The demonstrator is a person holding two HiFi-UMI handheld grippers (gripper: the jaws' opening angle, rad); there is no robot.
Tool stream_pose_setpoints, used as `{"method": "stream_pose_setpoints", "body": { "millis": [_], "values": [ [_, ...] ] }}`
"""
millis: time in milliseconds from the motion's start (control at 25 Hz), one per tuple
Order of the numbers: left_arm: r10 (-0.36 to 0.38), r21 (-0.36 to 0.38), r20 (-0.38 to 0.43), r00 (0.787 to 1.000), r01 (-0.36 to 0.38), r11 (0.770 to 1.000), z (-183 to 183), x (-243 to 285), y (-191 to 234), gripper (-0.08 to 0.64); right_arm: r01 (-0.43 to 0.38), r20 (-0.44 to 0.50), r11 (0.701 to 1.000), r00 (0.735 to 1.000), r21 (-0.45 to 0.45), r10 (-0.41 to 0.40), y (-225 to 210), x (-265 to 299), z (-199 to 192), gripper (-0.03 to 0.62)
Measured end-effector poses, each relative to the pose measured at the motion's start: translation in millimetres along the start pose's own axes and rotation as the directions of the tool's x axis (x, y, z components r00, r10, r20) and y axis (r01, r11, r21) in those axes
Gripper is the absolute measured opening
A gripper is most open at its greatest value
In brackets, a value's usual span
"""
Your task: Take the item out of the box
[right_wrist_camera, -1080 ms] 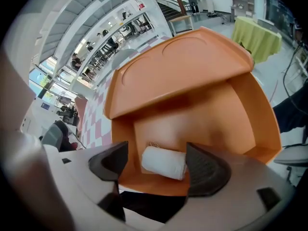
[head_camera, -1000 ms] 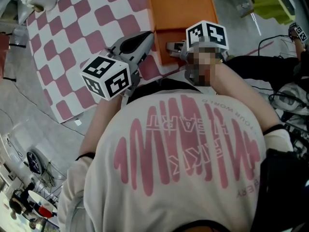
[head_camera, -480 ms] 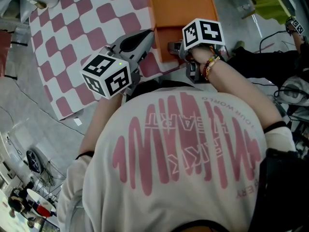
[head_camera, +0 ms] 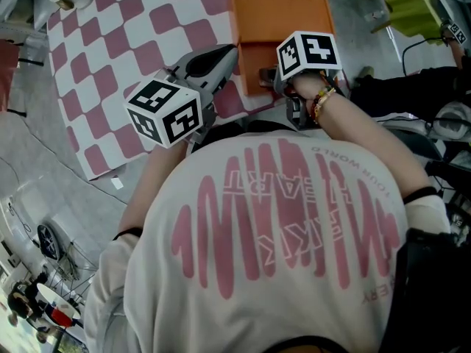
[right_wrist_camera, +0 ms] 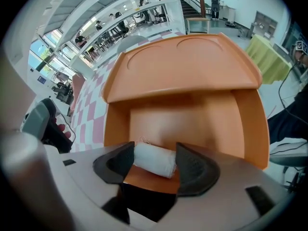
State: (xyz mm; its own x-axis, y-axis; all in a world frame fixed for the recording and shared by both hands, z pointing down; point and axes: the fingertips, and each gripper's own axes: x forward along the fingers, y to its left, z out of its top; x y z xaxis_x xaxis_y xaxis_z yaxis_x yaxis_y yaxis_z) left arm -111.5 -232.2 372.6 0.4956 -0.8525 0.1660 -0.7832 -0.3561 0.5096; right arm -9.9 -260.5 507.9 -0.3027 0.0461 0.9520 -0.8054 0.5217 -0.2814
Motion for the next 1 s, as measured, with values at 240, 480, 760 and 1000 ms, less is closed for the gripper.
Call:
{"method": "stream_pose_setpoints", "body": {
  "millis": [240,480,760,1000],
  "values": [
    [0.000,0.014,0.007,1.000,0.000,1.000,4.9,0.9,-1.4,0.006,-0.003,0.007,0.999,1.000,-0.042,0.003,0.8,-2.4,0.5,0.268],
    [0.005,0.017,0.017,1.000,-0.005,1.000,11.0,-4.6,-1.4,0.006,-0.015,0.021,0.998,1.000,-0.065,0.016,8.7,-5.5,3.5,0.265],
    [0.044,0.002,0.043,0.998,-0.044,0.999,17.5,-13.8,11.6,0.006,0.017,0.038,0.993,0.999,-0.119,-0.013,8.5,-5.1,6.1,0.264],
    [0.044,0.012,0.059,0.997,-0.045,0.999,18.7,-15.9,7.4,0.006,0.046,0.083,0.980,0.996,-0.193,-0.031,10.4,-14.3,8.8,0.264]
  ]
}}
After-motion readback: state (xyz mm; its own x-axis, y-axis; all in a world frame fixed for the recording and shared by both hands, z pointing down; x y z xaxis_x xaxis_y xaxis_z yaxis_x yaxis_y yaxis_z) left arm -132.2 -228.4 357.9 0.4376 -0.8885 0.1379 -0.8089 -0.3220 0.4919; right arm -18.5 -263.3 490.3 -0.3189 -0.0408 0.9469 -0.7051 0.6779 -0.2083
